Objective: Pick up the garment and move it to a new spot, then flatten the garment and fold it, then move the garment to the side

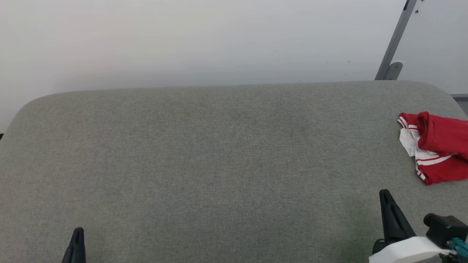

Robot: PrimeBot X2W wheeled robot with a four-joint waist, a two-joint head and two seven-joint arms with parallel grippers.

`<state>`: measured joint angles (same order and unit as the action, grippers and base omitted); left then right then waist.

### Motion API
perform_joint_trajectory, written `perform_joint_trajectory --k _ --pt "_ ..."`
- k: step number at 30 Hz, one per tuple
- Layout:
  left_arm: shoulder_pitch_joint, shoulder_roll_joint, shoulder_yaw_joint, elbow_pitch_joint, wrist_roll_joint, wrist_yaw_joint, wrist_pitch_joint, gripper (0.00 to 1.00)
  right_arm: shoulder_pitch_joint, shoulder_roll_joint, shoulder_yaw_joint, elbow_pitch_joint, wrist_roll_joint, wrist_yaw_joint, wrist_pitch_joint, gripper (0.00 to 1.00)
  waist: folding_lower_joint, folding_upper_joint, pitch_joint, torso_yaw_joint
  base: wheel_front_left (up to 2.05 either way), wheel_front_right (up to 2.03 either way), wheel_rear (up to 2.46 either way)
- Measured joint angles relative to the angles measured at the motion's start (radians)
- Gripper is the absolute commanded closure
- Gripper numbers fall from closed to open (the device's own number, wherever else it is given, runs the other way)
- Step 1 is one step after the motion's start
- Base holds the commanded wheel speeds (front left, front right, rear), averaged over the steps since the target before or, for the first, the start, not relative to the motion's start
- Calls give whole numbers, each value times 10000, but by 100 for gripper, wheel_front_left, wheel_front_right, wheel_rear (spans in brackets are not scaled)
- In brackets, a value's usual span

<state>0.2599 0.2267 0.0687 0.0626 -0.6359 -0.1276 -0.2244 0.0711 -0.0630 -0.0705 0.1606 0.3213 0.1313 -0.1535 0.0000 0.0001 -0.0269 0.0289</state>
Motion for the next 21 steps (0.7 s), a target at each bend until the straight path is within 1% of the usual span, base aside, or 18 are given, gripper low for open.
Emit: perform_joint_trajectory --k 21 --pt "-960 -393 52 506 -2539 0 848 100 -424 23 -96 173 3338 -2 671 100 0 0 51 -49 0 0 0"
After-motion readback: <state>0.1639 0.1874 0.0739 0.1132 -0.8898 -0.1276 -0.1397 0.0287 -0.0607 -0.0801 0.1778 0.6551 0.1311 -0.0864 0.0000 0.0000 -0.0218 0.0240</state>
